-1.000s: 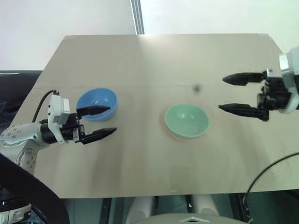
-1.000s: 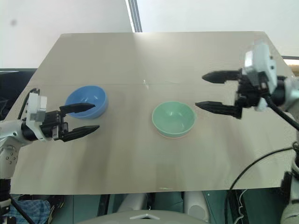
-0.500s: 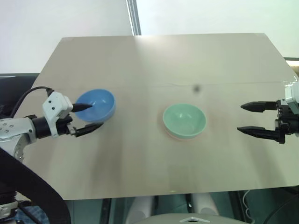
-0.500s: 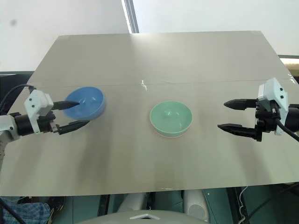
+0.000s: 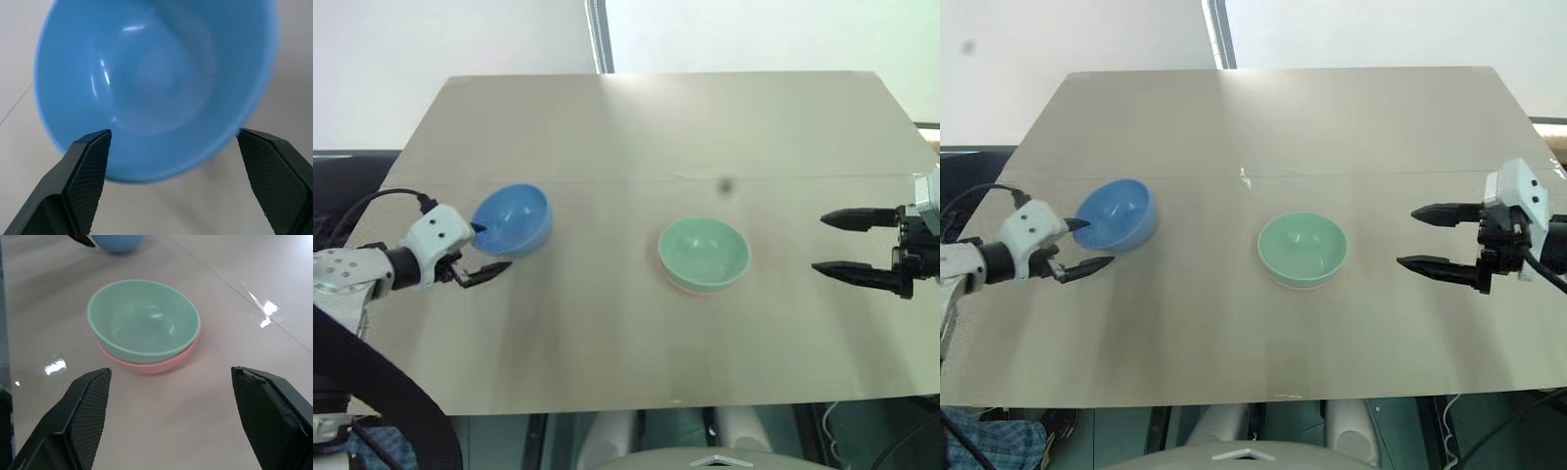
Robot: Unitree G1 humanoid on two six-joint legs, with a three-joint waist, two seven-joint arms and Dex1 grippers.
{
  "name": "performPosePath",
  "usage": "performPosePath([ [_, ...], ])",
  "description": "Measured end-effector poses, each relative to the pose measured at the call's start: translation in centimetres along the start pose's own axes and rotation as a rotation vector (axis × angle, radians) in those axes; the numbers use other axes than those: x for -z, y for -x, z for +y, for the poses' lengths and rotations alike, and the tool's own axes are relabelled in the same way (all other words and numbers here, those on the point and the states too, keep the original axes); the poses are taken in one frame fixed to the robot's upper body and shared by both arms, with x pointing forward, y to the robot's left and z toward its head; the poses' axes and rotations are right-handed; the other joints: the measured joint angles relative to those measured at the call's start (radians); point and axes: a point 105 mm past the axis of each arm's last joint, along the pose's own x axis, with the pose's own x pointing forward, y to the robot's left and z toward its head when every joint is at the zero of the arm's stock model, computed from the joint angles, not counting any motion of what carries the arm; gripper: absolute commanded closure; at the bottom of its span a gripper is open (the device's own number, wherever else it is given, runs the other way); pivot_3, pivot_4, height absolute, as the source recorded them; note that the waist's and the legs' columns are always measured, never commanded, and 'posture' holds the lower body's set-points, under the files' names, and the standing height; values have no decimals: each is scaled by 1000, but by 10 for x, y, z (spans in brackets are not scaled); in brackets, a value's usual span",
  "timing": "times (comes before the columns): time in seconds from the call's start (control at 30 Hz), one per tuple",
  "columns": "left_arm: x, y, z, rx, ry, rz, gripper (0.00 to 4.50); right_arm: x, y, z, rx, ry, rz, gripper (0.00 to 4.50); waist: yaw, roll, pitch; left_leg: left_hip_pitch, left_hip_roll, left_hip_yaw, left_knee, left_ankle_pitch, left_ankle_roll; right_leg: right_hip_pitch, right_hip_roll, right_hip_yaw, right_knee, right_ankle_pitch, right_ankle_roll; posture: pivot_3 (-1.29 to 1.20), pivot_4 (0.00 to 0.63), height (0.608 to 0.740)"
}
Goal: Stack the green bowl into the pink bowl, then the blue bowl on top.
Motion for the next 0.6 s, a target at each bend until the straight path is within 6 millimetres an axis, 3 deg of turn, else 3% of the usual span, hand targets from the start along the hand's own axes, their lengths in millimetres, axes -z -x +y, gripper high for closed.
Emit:
performPosePath([
  [0.33, 4, -10, 3, 25, -34, 35, 159, -28, -2, 19, -59, 100, -136, 245, -3, 0, 0, 0, 0, 0, 0, 0, 0, 0, 0, 0, 0, 0, 0, 0, 150, 740],
  [0.43, 3, -12, 3, 33, -52, 35, 937, -30, -3, 21, -63, 106, -145, 192, -3, 0, 0, 0, -1, 0, 0, 0, 0, 0, 0, 0, 0, 0, 0, 0, 150, 740],
  [0.6, 4, -15, 5, 25, -90, 43, 3442, -30, 1, 21, -48, 107, -138, 192, -3, 0, 0, 0, -1, 0, 0, 0, 0, 0, 0, 0, 1, 0, 0, 0, 150, 740],
])
